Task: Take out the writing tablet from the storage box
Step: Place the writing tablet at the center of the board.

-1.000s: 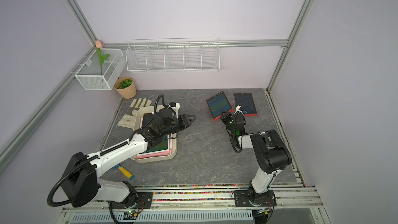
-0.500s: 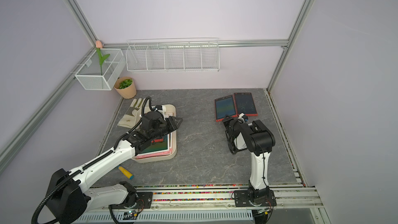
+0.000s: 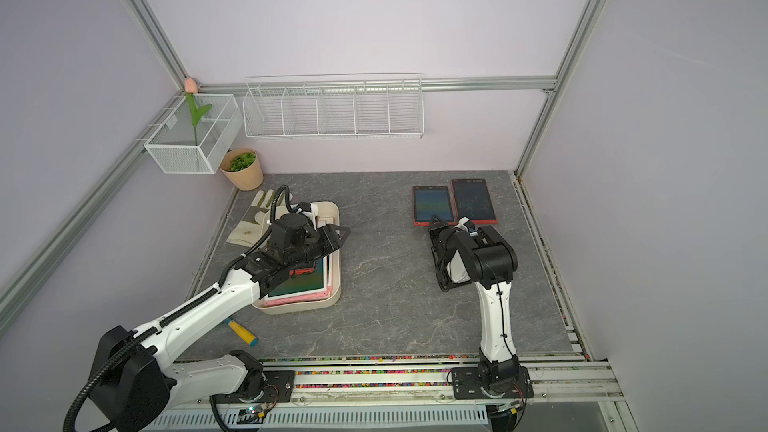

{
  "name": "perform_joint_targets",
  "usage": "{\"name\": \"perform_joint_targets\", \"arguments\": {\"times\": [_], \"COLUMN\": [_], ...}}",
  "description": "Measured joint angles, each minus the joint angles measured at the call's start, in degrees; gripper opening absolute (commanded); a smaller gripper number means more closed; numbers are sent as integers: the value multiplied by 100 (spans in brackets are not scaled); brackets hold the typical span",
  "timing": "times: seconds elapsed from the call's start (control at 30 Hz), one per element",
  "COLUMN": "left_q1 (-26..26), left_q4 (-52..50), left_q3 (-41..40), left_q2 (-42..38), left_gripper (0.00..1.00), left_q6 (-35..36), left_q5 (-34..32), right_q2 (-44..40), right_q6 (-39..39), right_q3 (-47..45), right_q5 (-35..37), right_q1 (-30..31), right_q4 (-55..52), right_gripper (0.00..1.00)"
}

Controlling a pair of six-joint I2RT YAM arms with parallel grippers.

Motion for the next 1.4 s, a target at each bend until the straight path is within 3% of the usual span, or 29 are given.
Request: {"name": "perform_joint_targets", "arguments": {"times": [0.53, 0.8, 0.93, 1.2, 1.4], "left_q1": [258, 356, 413, 442, 516], "left_q4": [22, 22, 17, 11, -22], "left_q3": [0, 0, 4, 9, 9], "left_q2": [120, 125, 125, 94, -72], "left_gripper": [47, 47, 47, 47, 47], "left_q6": [4, 26, 70, 111, 114], "left_q5": [243, 389, 428, 487, 511], "right_q2": [7, -560, -743, -796, -1001], "right_q6": [479, 758, 758, 758, 776], "right_q3": [409, 640, 1121, 2234, 2409], "right_q5": [-37, 83, 68, -72, -87], "right_q1": [2, 44, 57, 55, 55], "right_q4": [-568, -2288, -3399, -5556, -6478], "right_gripper": [62, 67, 73, 74, 77]}}
